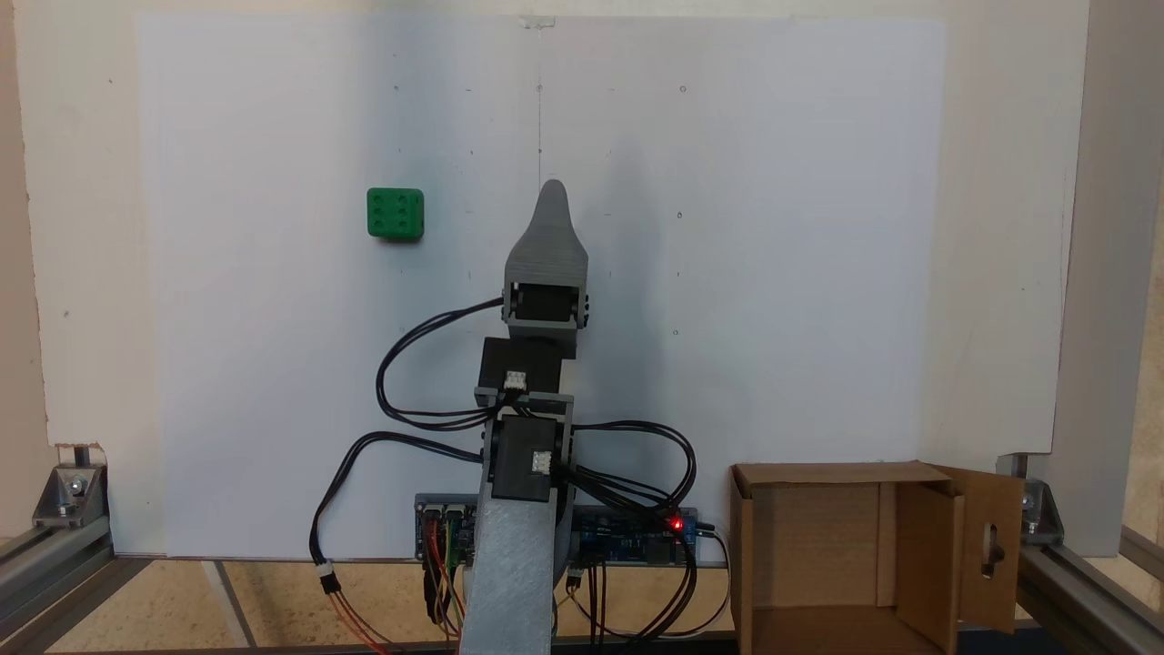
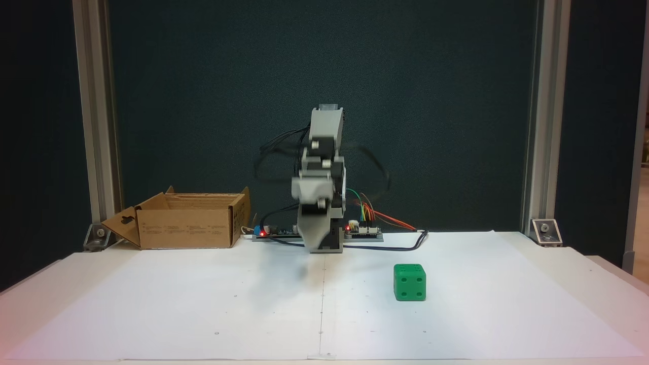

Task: Grasp a green dice and put it in the bin.

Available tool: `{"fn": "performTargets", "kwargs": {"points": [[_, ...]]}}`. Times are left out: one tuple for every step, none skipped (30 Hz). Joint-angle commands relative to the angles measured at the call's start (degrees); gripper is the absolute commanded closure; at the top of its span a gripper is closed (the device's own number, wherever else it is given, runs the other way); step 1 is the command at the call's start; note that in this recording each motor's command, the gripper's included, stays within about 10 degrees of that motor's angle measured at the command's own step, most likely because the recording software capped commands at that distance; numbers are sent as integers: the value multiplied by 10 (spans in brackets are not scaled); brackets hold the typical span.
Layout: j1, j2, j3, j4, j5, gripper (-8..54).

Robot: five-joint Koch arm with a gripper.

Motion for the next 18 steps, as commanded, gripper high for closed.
{"fn": "performTargets", "kwargs": {"points": [[0, 65, -89, 89, 1, 29], [-1, 65, -127, 131, 10, 35], [-4, 64, -156, 167, 18, 36], [-4, 63, -180, 206, 26, 36], [-6, 61, -198, 243, 33, 36], [-10, 57, -214, 280, 37, 36], [-15, 54, -230, 314, 42, 36], [-19, 44, -250, 355, 49, 36], [-24, 33, -274, 391, 57, 36], [-31, 19, -301, 430, 65, 36], [-42, 7, -329, 466, 72, 35], [-54, -2, -349, 505, 81, 35], [-66, -5, -364, 541, 88, 35], [-75, -7, -376, 577, 94, 34], [-87, -15, -390, 613, 105, 34], [-105, -31, -406, 648, 117, 34], [-120, -40, -424, 683, 129, 34], [-133, -60, -439, 721, 149, 34]]}}
